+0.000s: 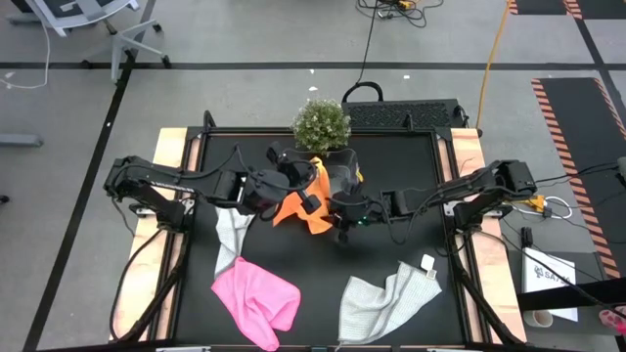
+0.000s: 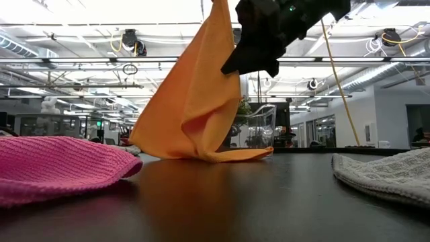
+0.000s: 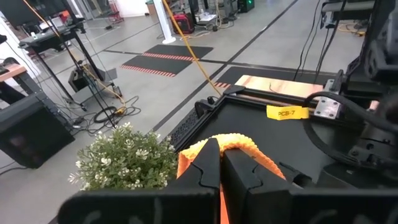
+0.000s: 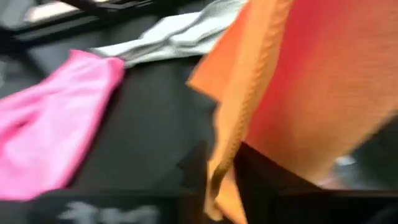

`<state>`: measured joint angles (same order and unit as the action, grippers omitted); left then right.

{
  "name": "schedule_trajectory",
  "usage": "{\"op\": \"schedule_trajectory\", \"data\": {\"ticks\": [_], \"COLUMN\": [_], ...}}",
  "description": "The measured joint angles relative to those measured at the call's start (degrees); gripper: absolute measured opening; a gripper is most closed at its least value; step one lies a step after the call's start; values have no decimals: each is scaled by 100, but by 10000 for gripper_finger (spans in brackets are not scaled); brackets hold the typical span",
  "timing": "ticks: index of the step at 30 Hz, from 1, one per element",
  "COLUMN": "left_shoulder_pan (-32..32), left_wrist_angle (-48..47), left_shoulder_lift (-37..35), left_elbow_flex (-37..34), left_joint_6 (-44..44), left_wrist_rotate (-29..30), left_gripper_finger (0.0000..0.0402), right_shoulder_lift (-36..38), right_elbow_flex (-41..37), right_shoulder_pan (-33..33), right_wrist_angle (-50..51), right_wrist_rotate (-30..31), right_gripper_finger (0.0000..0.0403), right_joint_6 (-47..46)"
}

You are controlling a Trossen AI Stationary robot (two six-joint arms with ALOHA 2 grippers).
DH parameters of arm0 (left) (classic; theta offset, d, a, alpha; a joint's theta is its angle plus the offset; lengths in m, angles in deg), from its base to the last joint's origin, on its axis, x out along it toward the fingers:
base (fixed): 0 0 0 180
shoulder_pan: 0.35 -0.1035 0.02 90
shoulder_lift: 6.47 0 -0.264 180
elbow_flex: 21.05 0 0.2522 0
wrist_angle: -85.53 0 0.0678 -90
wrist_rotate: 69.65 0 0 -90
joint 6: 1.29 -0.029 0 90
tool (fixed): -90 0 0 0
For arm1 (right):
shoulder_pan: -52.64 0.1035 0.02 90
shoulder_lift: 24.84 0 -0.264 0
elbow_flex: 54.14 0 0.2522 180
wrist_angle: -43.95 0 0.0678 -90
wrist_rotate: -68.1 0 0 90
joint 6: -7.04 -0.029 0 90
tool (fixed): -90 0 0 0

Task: Fold microfiber towels
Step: Fold the orange microfiber towel on the table

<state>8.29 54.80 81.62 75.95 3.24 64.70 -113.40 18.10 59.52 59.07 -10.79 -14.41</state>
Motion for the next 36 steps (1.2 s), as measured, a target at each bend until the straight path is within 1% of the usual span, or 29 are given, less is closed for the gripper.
{"op": "schedule_trajectory", "data": {"ticks": [1, 2, 4, 7, 9, 12, 15, 18, 22, 27, 29, 36], "left_shoulder_pan": [34, 72, 147, 299, 402, 553, 638, 723, 736, 759, 761, 632], "left_wrist_angle": [-34, -105, -197, -486, -636, -695, -666, -746, -695, -669, -669, -671], "left_shoulder_lift": [-26, -76, -220, -510, -721, -1029, -1134, -1117, -1068, -1049, -1058, -1051], "left_elbow_flex": [0, -2, -4, -4, -4, -4, 4, -2, 2, -4, -2, -2], "left_joint_6": [-14, -24, -30, 0, 29, 79, 215, 358, 596, 674, 678, 508], "left_wrist_rotate": [-1, -1, 3, 102, 125, 112, 39, 3, -242, -255, -228, 64], "left_gripper_finger": [0, 0, 0, 0, 0, 0, 0, 0, 0, 0, 0, 0], "right_shoulder_lift": [43, 103, 306, 809, 1260, 1990, 2680, 3271, 3820, 3929, 3858, 3630], "right_elbow_flex": [-2, -4, -4, -4, -4, -4, -4, -4, 0, 0, 0, -2], "right_shoulder_pan": [-7, 3, 64, 124, 113, 36, -123, -301, -462, -449, -440, -579], "right_wrist_angle": [38, 60, 108, 592, 999, 1278, 1314, 1281, 1217, 1231, 1242, 1427], "right_wrist_rotate": [-237, -460, -675, -693, -682, -578, -381, -323, -345, -395, -527, -540], "right_gripper_finger": [21, 12, 7, 2, 1, 1, 1, 1, 0, 0, 0, 0], "right_joint_6": [-105, -155, -257, -249, -250, -21, 341, 691, 861, 866, 866, 1087]}}
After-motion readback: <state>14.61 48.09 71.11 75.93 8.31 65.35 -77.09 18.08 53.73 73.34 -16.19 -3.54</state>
